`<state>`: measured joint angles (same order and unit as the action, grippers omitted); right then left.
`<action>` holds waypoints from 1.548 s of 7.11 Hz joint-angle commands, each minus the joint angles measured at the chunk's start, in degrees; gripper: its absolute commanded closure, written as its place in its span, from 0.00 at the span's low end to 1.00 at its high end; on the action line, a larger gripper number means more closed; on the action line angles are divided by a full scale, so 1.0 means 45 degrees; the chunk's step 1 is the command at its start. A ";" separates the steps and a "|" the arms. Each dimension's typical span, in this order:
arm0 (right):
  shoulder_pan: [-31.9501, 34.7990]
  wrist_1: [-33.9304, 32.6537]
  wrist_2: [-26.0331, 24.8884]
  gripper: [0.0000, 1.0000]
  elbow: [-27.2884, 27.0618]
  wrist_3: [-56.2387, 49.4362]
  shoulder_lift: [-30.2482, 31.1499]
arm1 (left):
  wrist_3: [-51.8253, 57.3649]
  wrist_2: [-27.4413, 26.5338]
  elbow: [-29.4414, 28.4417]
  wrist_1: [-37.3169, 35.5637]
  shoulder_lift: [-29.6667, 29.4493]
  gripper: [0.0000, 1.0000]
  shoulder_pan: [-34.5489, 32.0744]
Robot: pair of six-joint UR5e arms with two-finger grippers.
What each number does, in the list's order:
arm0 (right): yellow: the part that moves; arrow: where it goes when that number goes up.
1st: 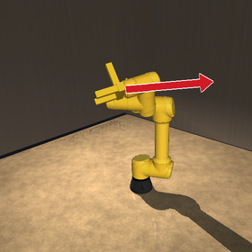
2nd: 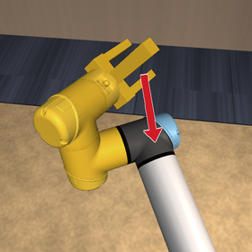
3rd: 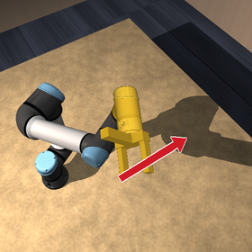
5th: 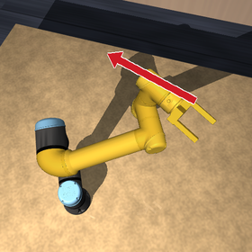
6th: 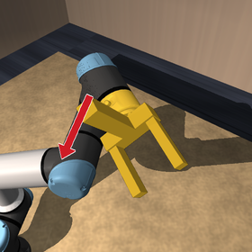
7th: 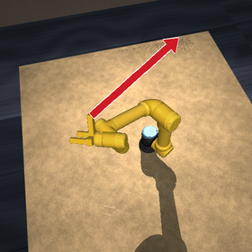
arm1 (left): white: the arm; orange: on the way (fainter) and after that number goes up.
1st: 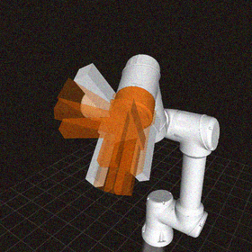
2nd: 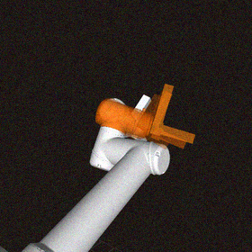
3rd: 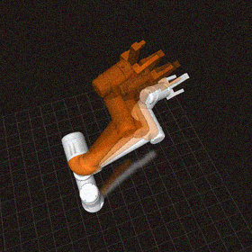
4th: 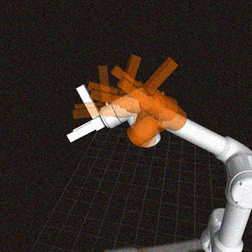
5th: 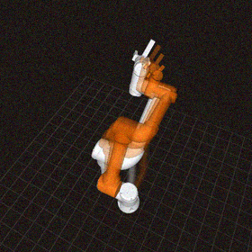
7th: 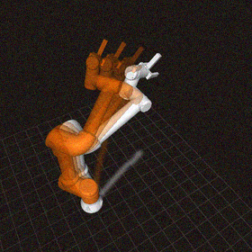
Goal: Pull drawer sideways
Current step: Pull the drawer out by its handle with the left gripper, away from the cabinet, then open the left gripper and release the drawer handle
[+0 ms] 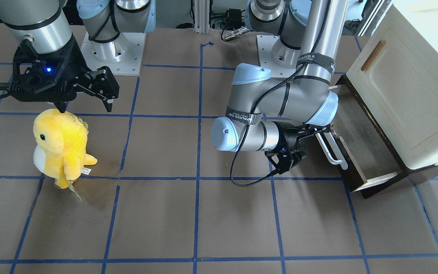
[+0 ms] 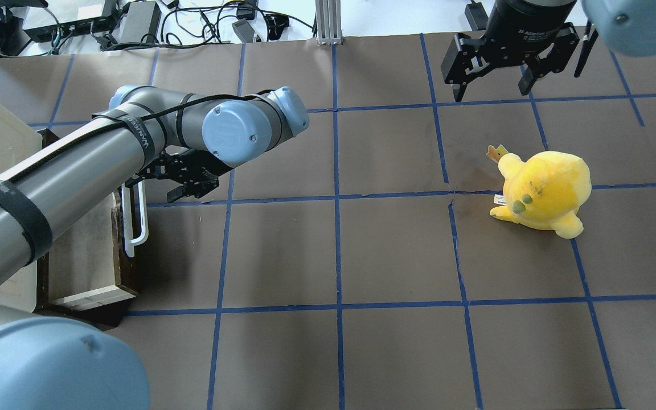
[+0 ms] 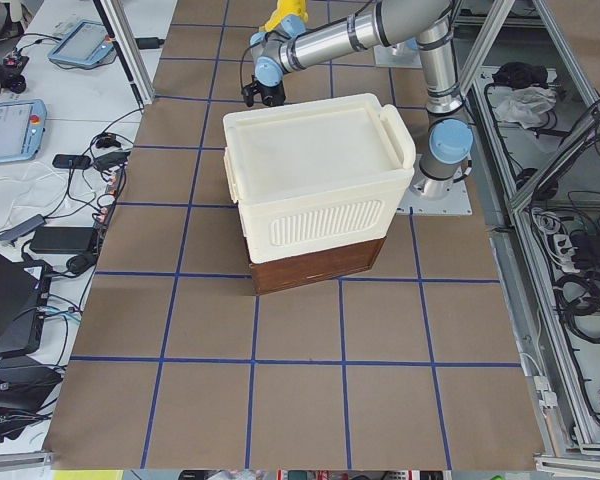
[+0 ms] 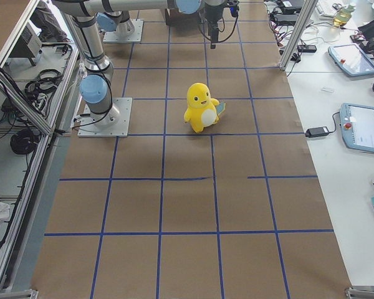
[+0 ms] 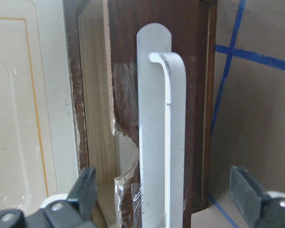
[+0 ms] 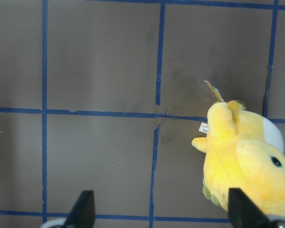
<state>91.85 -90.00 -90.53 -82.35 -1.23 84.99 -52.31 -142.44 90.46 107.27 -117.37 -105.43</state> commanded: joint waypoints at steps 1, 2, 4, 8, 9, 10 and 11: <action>0.0000 0.0000 0.0000 0.00 0.0000 0.0000 0.0000 | 0.0703 0.1086 -0.0764 -0.0127 0.0610 0.00 -0.0534; 0.0000 0.0000 0.0000 0.00 0.0000 0.0000 0.0000 | 0.1307 0.1145 -0.0960 -0.0398 0.1039 0.00 -0.0613; 0.0000 0.0000 0.0000 0.00 0.0000 0.0000 0.0000 | 0.1565 0.2580 -0.1078 -0.0923 0.2073 0.00 -0.0478; 0.0000 0.0000 0.0000 0.00 0.0000 0.0000 0.0000 | 0.4995 0.5010 -0.1374 -0.1731 0.4124 0.00 0.0319; 0.0000 0.0000 0.0000 0.00 0.0000 0.0000 0.0000 | 0.6068 0.5980 -0.1295 -0.1691 0.4632 0.00 0.0788; 0.0000 0.0000 0.0000 0.00 0.0000 0.0000 0.0000 | 0.7065 0.6531 -0.1236 -0.1671 0.5024 0.00 0.1218; 0.0000 0.0000 0.0000 0.00 0.0000 0.0000 0.0000 | 0.8157 0.6536 -0.1235 -0.1671 0.5376 0.00 0.1725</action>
<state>91.84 -90.00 -90.53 -82.35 -1.23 84.99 -21.41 -114.35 84.77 99.69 -95.28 -100.30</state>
